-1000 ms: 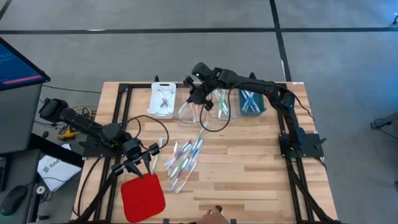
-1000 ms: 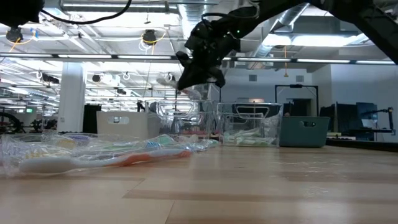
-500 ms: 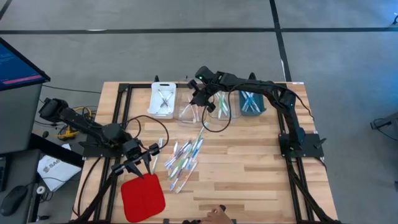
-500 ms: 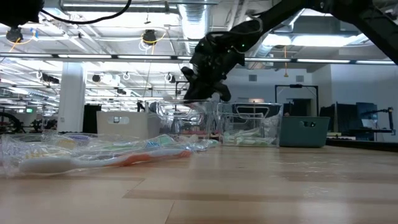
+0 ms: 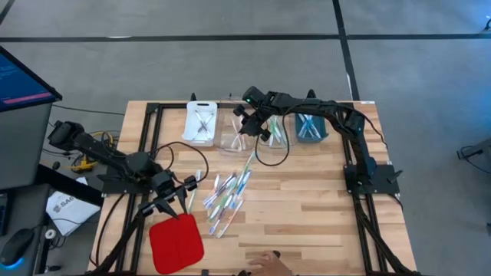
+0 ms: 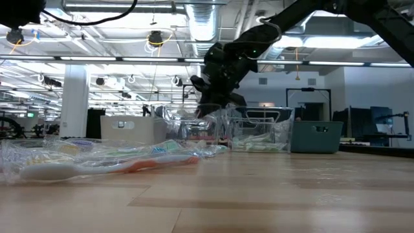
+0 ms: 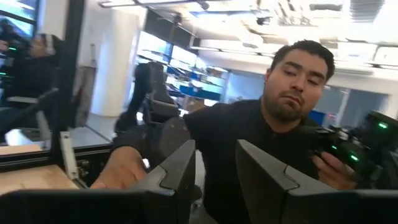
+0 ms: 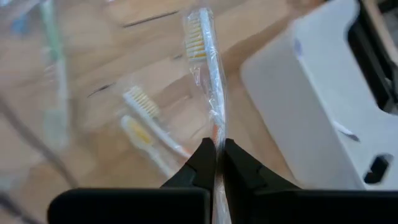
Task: Pick & Place Toothbrushes
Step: Put the orange toothbrush into the left transparent bin
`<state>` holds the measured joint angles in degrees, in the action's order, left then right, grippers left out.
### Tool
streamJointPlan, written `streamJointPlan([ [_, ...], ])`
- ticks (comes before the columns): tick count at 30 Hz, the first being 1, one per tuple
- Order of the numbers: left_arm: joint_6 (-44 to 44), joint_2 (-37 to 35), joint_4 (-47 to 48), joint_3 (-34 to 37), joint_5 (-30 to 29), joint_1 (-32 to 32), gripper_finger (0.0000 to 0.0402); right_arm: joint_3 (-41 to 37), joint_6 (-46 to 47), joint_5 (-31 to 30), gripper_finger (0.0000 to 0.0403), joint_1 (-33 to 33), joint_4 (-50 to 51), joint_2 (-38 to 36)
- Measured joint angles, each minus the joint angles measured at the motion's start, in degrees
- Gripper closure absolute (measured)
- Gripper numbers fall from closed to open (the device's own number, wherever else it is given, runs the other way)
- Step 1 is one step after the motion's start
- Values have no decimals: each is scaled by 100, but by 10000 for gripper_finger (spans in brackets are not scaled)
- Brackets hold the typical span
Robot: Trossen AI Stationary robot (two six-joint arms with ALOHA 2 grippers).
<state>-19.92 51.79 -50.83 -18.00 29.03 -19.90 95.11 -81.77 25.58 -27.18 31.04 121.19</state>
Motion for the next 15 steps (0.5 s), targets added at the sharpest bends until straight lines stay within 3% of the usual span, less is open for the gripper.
streamJointPlan([
  [15, -138, 0, -35, 2, -1592, 67, 293, 2, -1608, -41, 394, -148, 1046, 0],
])
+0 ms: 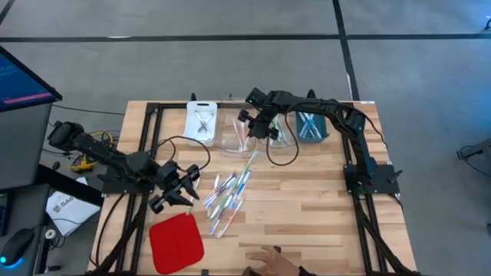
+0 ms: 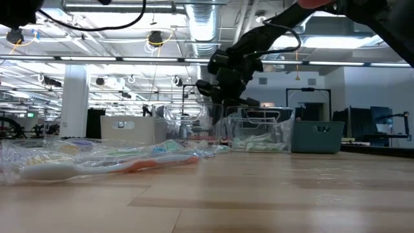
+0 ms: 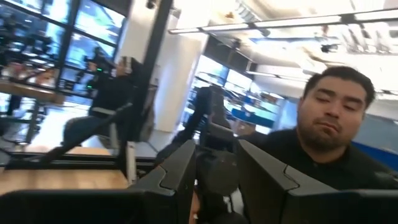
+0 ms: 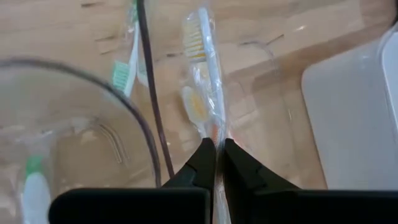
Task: Pick & Place Toothbrushes
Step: Put the orange toothbrush into the left transparent bin
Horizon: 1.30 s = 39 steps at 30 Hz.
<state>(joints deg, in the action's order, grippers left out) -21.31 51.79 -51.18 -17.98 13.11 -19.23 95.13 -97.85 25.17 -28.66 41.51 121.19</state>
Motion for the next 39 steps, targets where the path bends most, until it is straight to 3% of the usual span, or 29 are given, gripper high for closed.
streamJointPlan([
  [5, -280, 0, -29, 0, -126, 147, 293, 0, 61, -28, 382, -40, -152, 0],
  [12, -388, 0, -33, 0, -128, 186, 293, 0, 1054, -128, 341, -72, -390, 0],
  [24, -424, 0, -31, 0, -66, 186, 293, 0, 1437, -127, 278, 63, -523, 0],
  [31, -417, 0, -28, 0, -66, 186, 293, 13, 1856, -614, 250, 52, -1182, -50],
  [39, -194, 0, -26, 0, -52, 186, 293, 672, 3780, -656, 242, 151, -1147, -59],
])
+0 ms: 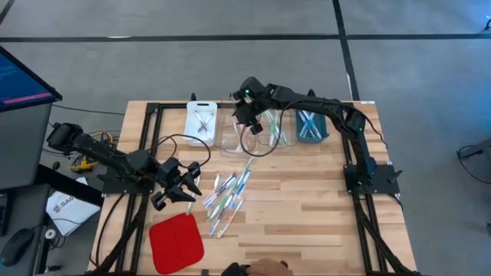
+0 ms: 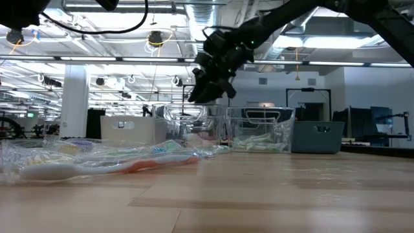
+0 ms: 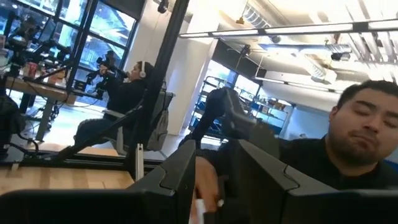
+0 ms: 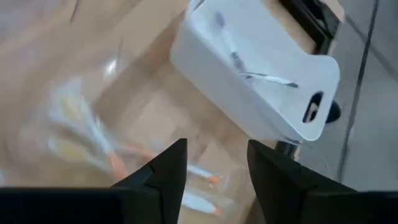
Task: Pick & Place Toothbrushes
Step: Put the orange toothbrush into the left transparent bin
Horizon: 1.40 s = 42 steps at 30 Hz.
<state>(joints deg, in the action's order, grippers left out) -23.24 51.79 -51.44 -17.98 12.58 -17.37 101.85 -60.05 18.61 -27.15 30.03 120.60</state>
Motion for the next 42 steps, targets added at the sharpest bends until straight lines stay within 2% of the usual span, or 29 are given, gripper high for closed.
streamJointPlan([
  [7, 70, 0, 0, 0, 657, 0, 293, 1048, 1791, 172, 250, 264, 1141, 0],
  [12, 81, 0, -2, 0, 880, 0, 293, 1806, 2565, 1051, 260, 604, 2160, 0],
  [18, 61, 0, 2, 0, 926, -19, 293, 2187, 3013, 2236, 276, 1306, 3055, -4],
  [23, 55, 0, 2, 0, 925, -152, 293, 2141, 3012, 2354, 294, 2147, 3696, -2],
  [28, 52, 0, 2, 0, 924, -230, 293, 1747, 3015, 2346, 308, 2947, 3316, 11],
  [32, 39, 4, 2, 0, 830, -323, 293, 1416, 3267, 2350, 317, 3442, 2595, -1],
  [39, 32, 214, -1, 0, 319, -715, 293, 877, 3840, 2128, 331, 3929, 1417, 11],
  [42, 26, 409, -4, 0, 8, -893, 293, 594, 4147, 2094, 338, 4050, 544, -4],
])
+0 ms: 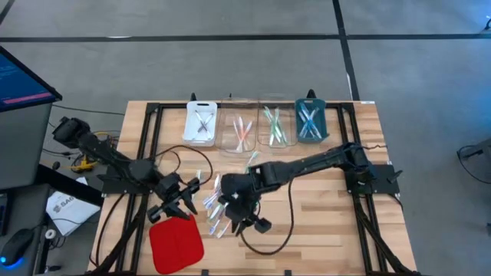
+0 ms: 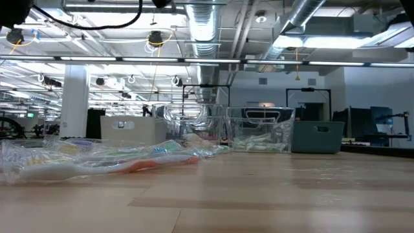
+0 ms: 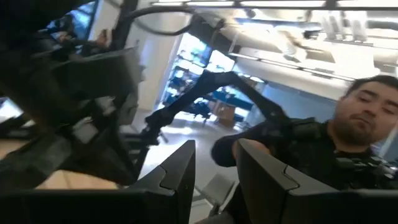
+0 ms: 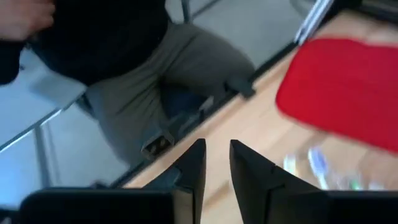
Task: Pick & Place Toothbrushes
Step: Put the orange toothbrush into the left transparent bin
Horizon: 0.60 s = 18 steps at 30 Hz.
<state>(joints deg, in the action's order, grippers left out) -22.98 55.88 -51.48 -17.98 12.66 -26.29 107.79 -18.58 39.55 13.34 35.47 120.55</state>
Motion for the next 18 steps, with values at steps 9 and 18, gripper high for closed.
streamJointPlan([
  [9, -334, 1135, 1304, -830, -828, -475, 293, -547, 518, -698, 385, 262, -1173, 11],
  [18, -687, 2126, 3781, -2316, -2163, -1241, 293, -1171, 1313, -877, 401, 827, -1443, 4],
])
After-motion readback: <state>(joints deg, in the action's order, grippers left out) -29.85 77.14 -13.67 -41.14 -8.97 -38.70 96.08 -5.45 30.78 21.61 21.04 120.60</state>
